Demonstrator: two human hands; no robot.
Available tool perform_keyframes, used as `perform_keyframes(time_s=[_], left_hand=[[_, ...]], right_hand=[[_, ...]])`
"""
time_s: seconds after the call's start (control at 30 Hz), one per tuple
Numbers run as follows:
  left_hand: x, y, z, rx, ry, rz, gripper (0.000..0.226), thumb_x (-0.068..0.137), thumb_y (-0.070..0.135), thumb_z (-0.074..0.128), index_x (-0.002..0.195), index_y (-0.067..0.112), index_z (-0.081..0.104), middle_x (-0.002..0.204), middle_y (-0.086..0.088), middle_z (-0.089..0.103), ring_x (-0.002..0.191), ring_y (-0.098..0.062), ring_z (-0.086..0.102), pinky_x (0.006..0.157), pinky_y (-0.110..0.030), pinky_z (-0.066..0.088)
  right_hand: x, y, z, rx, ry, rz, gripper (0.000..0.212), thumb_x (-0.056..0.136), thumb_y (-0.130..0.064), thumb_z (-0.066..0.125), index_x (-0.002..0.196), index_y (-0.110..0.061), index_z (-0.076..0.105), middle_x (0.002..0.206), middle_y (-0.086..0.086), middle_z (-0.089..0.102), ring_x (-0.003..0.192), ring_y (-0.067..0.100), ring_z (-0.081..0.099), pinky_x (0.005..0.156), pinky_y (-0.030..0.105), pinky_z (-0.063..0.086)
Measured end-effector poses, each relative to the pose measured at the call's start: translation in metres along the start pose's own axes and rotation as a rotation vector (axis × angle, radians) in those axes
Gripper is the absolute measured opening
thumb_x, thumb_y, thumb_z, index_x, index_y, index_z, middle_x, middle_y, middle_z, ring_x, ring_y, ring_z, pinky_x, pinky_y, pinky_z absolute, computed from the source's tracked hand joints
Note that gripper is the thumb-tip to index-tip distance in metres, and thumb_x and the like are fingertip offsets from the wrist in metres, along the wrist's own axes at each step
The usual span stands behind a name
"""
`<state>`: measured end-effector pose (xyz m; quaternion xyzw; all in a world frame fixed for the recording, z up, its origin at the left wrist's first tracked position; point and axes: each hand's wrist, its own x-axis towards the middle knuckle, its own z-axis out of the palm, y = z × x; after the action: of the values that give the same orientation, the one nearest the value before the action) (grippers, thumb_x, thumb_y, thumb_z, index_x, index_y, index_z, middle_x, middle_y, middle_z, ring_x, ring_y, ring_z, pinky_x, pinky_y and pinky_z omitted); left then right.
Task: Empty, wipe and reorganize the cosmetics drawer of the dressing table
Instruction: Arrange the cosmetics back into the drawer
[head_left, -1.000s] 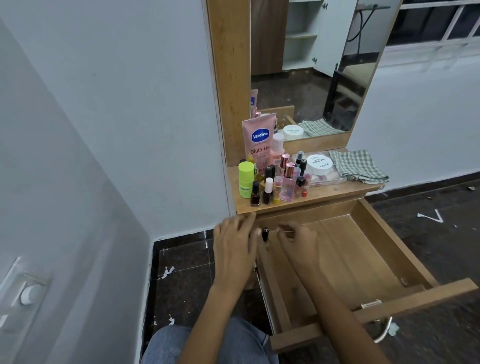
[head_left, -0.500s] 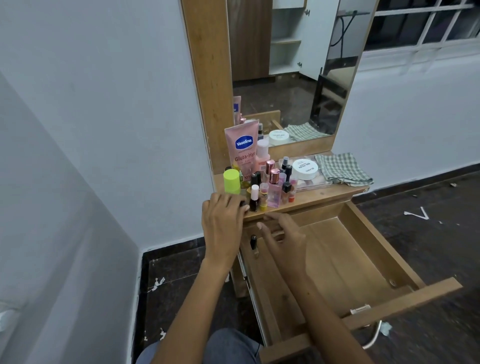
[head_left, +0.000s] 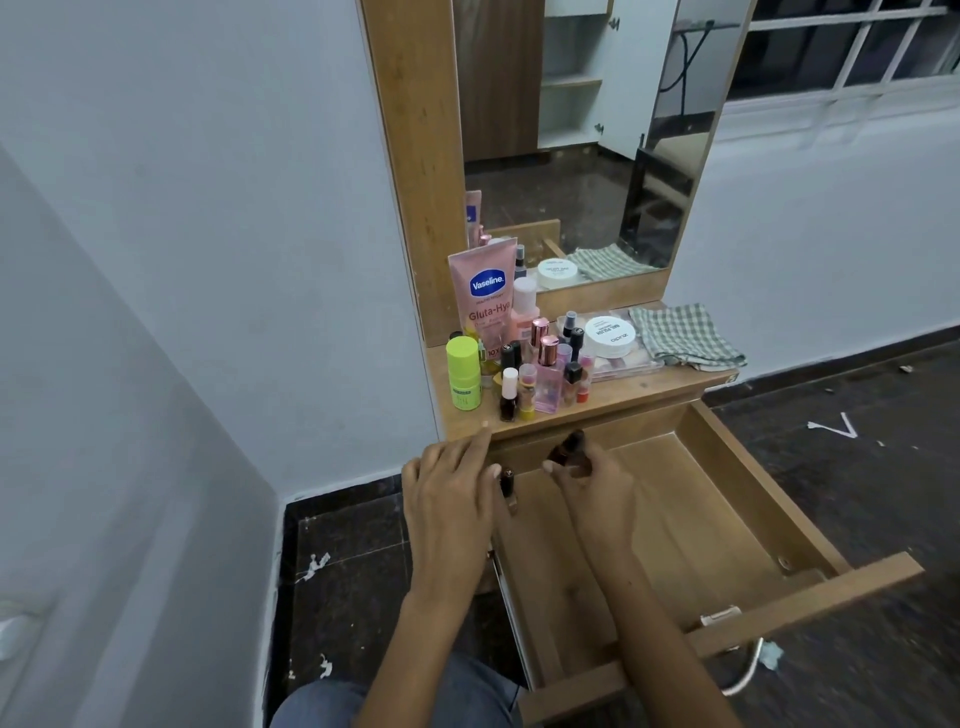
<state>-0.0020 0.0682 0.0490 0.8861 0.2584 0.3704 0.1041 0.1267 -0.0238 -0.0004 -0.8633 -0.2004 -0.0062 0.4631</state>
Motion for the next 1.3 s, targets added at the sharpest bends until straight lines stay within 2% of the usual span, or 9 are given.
perform_keyframes(time_s=[0.07,0.17,0.33,0.5,0.7,0.83,0.97,1.2,1.3], left_hand=[[-0.005,-0.007,0.001,0.02,-0.005,-0.015,0.031,0.083,0.014,0.071,0.114,0.015,0.068,0.106,0.002,0.07,0.094,-0.017,0.058,0.076,-0.029,0.038],[-0.008,-0.011,0.002,0.022,-0.014,-0.022,0.026,0.083,0.012,0.07,0.108,0.017,0.071,0.107,0.003,0.069,0.096,-0.017,0.059,0.077,-0.029,0.039],[-0.008,-0.013,0.004,0.031,-0.02,-0.039,0.024,0.083,0.013,0.07,0.106,0.017,0.071,0.106,0.003,0.069,0.096,-0.017,0.059,0.078,-0.031,0.042],[-0.001,-0.013,0.004,0.048,-0.011,-0.06,0.022,0.084,0.016,0.069,0.105,0.017,0.071,0.107,0.002,0.069,0.097,-0.018,0.059,0.079,-0.032,0.041],[0.015,-0.005,0.005,-0.001,0.065,-0.03,0.026,0.085,0.013,0.068,0.111,0.014,0.068,0.11,-0.001,0.068,0.1,-0.018,0.057,0.08,-0.031,0.041],[0.034,0.004,0.012,-0.007,0.088,0.061,0.038,0.086,0.012,0.067,0.123,0.009,0.061,0.121,-0.005,0.064,0.107,-0.021,0.057,0.081,-0.034,0.047],[0.054,0.008,0.021,0.091,0.018,0.171,0.049,0.082,0.012,0.07,0.129,0.008,0.057,0.131,-0.006,0.058,0.104,-0.024,0.059,0.077,-0.037,0.049],[0.066,0.005,0.027,0.091,0.084,0.209,0.024,0.081,0.013,0.072,0.105,0.009,0.07,0.105,-0.005,0.071,0.093,-0.022,0.062,0.075,-0.035,0.046],[0.064,0.002,0.023,0.032,0.107,0.141,0.013,0.083,0.016,0.071,0.096,0.012,0.07,0.093,-0.002,0.07,0.088,-0.019,0.06,0.074,-0.028,0.037]], right_hand=[[0.011,0.022,0.014,-0.077,-0.163,0.173,0.022,0.083,-0.025,0.071,0.101,-0.017,0.063,0.09,-0.002,0.064,0.086,0.016,0.061,0.064,0.025,0.041],[0.021,0.04,0.035,-0.12,-0.424,0.26,0.024,0.088,-0.011,0.063,0.107,0.004,0.063,0.103,0.022,0.064,0.1,0.03,0.061,0.067,0.017,0.04],[0.014,0.029,0.044,-0.269,-0.406,0.105,0.023,0.082,-0.017,0.064,0.104,-0.01,0.065,0.101,0.013,0.064,0.095,0.032,0.06,0.084,0.038,0.049],[0.033,0.062,0.067,-0.323,-0.577,0.143,0.033,0.087,-0.013,0.056,0.119,-0.013,0.06,0.114,0.009,0.063,0.101,0.024,0.059,0.092,0.038,0.05],[0.016,0.024,0.032,-0.298,-0.483,0.107,0.043,0.087,-0.007,0.055,0.129,-0.017,0.055,0.119,0.008,0.061,0.107,0.023,0.058,0.093,0.035,0.049],[0.009,0.013,0.019,-0.128,-0.209,0.012,0.034,0.085,-0.004,0.057,0.117,-0.014,0.064,0.109,0.004,0.067,0.097,0.017,0.061,0.081,0.024,0.046],[0.006,0.002,0.014,-0.039,-0.095,-0.096,0.028,0.083,-0.002,0.059,0.106,-0.014,0.069,0.102,0.003,0.07,0.089,0.014,0.062,0.076,0.021,0.044],[0.005,-0.005,0.011,0.067,0.075,-0.176,0.02,0.082,-0.003,0.064,0.098,-0.013,0.071,0.095,0.001,0.071,0.078,0.006,0.059,0.069,0.017,0.049],[0.006,-0.006,0.01,0.124,0.105,-0.215,0.017,0.082,-0.006,0.069,0.097,-0.013,0.07,0.091,0.0,0.07,0.076,0.006,0.062,0.066,0.007,0.046]])
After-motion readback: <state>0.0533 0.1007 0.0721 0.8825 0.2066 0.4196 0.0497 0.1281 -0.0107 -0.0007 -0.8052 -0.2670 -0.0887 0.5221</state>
